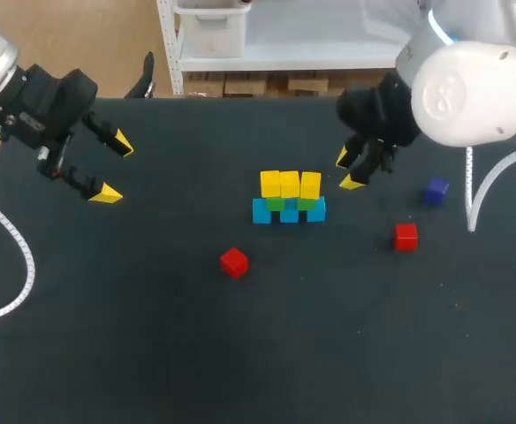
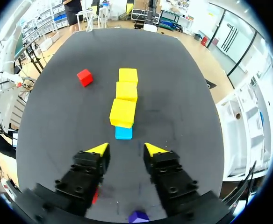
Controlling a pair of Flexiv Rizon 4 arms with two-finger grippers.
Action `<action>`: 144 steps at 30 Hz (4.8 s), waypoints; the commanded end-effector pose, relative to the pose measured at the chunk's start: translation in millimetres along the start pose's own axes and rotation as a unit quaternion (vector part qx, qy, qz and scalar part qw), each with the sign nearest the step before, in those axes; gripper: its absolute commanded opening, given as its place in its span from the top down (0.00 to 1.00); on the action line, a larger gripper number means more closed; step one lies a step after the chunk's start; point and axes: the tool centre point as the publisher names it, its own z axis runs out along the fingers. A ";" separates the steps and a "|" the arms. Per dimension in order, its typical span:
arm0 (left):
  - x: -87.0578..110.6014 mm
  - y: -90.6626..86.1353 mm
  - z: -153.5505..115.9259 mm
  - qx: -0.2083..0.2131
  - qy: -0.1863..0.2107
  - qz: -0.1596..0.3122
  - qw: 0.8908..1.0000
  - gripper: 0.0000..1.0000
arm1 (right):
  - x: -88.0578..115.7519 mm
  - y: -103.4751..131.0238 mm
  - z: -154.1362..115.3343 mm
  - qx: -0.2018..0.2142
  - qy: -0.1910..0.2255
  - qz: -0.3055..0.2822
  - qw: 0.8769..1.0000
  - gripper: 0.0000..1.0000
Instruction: Place the blue cubes, place green cubes on the blue cubes, place the yellow cubes on the green cubes, then place the red cubes on the yellow cubes, and place purple cube on the red cubes.
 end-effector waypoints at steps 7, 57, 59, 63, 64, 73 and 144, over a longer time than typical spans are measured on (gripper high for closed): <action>1.5 -0.5 -0.1 -0.001 -0.002 0.002 1.000 0.00 | -9.5 0.7 8.6 -0.012 -0.009 -0.011 1.000 1.00; 1.5 -0.5 -0.1 -0.001 -0.002 0.002 1.000 0.00 | -22.6 -3.2 16.4 -0.027 -0.018 -0.021 0.999 1.00; 1.5 -0.5 -0.1 -0.001 -0.002 0.002 1.000 0.00 | -23.1 -3.5 16.5 -0.028 -0.018 -0.021 0.999 1.00; 1.5 -0.5 -0.1 -0.001 -0.002 0.002 1.000 0.00 | -24.2 -3.5 17.2 -0.029 -0.019 -0.022 0.999 1.00; 1.5 -0.5 -0.1 -0.001 -0.002 0.002 1.000 0.00 | -24.3 -3.5 17.3 -0.029 -0.019 -0.023 0.999 1.00; 1.5 -0.5 -0.1 -0.001 -0.002 0.002 1.000 0.00 | -24.5 -3.5 17.7 -0.030 -0.019 -0.022 0.999 1.00; 1.5 -0.5 -0.1 -0.001 -0.002 0.002 1.000 0.00 | 114.9 87.4 -24.6 -0.010 0.003 0.050 0.999 0.00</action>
